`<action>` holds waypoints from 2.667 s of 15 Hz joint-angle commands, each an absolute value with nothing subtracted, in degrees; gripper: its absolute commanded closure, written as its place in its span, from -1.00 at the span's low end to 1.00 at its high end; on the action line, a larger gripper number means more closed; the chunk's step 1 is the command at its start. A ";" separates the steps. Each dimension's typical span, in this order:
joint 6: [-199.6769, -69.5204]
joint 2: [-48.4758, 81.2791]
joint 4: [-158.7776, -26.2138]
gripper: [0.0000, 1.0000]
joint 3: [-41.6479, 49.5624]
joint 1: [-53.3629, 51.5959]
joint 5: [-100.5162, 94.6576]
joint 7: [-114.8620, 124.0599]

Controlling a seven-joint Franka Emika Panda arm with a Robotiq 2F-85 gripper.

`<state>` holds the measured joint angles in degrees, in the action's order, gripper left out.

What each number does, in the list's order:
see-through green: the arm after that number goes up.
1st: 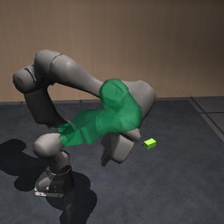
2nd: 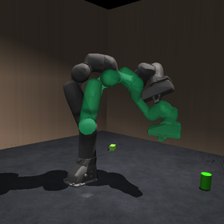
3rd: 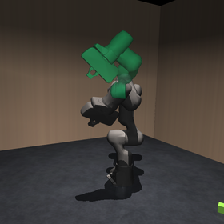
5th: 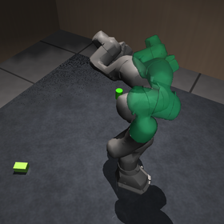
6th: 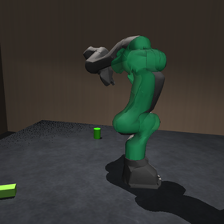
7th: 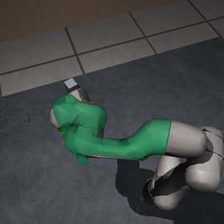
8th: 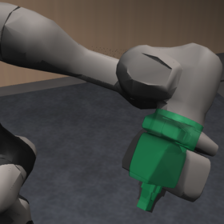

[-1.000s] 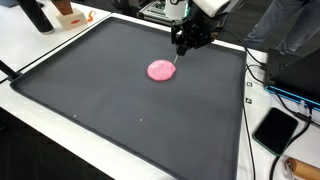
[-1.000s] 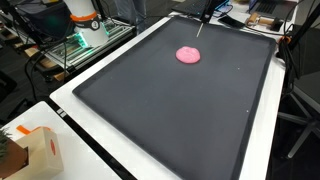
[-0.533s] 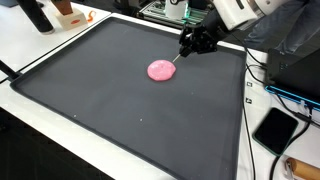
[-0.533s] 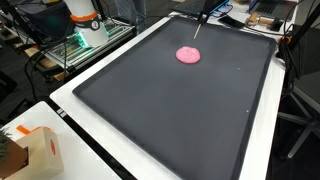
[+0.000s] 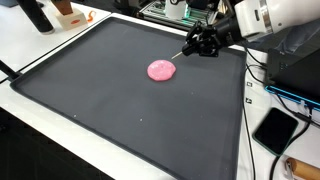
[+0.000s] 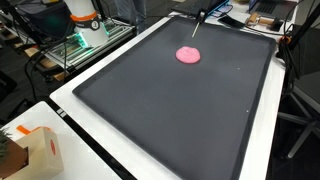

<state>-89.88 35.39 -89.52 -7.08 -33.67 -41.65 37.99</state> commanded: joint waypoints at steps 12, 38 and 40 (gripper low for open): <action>-82.57 43.28 -81.74 0.93 -6.37 -36.15 -45.49 49.27; -95.44 38.73 -82.74 0.93 -6.72 -25.82 -32.84 43.46; -97.05 37.24 -83.88 0.93 -6.48 -24.84 -30.82 42.82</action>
<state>-93.94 40.67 -80.00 -6.45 -26.47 -34.31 44.14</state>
